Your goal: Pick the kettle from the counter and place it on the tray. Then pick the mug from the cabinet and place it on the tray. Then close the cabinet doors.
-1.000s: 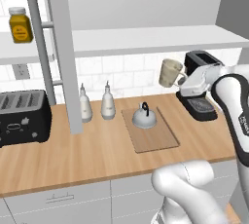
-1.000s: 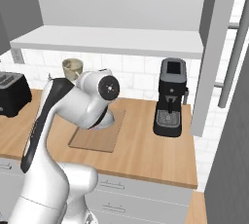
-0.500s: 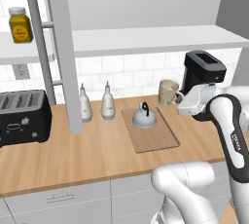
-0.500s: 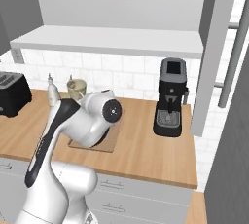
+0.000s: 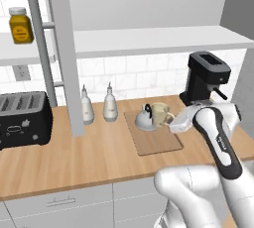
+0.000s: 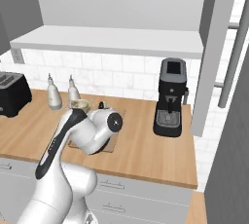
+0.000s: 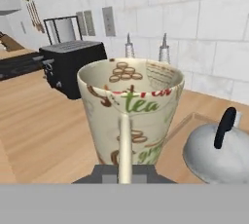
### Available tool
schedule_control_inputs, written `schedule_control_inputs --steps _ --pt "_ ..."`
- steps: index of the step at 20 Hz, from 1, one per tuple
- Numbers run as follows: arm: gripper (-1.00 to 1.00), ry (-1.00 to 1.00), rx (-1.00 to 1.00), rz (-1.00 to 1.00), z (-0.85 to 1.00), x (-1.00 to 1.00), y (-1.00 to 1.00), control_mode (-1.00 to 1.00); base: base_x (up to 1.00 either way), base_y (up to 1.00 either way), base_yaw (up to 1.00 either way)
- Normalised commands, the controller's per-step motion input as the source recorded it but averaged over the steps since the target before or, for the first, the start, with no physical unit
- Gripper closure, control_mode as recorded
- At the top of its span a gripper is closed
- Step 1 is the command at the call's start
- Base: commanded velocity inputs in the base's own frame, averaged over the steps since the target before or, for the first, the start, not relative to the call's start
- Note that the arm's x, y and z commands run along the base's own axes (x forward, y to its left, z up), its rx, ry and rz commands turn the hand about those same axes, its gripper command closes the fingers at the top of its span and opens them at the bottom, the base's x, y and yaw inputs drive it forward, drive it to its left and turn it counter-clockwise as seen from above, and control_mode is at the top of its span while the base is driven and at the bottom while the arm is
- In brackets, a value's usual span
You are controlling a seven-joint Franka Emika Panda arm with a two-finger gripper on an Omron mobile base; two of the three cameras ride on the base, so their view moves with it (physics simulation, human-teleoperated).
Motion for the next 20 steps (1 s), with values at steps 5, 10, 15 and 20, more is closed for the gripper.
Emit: schedule_control_inputs --steps 5,10,15,20 --pt "1.00 0.19 0.00 0.17 -0.60 0.49 -0.08 -1.00 0.00 0.00 0.00" --pt "1.00 0.01 0.00 0.09 -0.48 0.28 -0.04 -1.00 0.00 0.00 0.00" --pt "1.00 0.00 0.00 0.01 -0.31 0.28 -0.07 -1.00 0.00 0.00 0.00" --pt "1.00 0.00 0.00 0.01 -0.38 0.21 -0.01 -1.00 0.00 0.00 0.00"
